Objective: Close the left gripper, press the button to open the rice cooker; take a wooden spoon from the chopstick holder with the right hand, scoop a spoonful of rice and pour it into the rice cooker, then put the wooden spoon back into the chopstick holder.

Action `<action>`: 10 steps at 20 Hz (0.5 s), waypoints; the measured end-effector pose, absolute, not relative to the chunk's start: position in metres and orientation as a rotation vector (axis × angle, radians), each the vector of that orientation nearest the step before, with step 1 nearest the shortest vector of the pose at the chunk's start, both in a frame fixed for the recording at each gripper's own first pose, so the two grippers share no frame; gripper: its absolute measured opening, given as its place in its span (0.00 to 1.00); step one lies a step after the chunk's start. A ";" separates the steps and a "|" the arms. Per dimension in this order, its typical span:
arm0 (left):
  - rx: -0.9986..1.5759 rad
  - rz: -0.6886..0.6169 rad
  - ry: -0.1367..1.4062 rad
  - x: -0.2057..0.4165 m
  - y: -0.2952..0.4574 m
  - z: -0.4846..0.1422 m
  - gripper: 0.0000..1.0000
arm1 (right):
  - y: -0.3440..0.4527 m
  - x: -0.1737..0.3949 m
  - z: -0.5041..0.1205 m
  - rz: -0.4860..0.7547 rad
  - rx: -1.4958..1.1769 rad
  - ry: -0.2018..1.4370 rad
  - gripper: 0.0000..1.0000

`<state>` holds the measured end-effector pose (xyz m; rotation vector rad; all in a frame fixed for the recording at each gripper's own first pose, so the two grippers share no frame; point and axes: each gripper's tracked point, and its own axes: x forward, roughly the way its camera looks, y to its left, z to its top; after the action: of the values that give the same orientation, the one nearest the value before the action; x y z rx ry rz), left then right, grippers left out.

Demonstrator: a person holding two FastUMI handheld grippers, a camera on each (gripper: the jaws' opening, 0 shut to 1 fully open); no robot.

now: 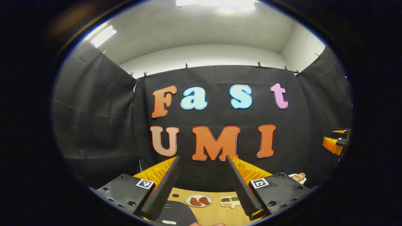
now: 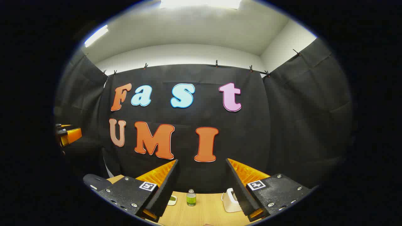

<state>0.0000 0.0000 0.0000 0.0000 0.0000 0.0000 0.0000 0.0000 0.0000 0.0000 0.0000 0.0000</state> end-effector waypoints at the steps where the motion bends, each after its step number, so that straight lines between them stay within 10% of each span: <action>1: 0.005 -0.001 0.000 0.000 -0.002 0.001 0.93 | 0.000 0.000 0.000 0.003 0.003 0.001 0.89; 10: 0.017 0.006 -0.001 -0.002 0.001 0.008 0.96 | -0.008 -0.007 0.006 -0.023 0.017 -0.004 0.89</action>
<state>-0.0016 0.0009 0.0076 0.0173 -0.0012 0.0060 -0.0072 -0.0083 0.0064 0.0169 -0.0037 -0.0231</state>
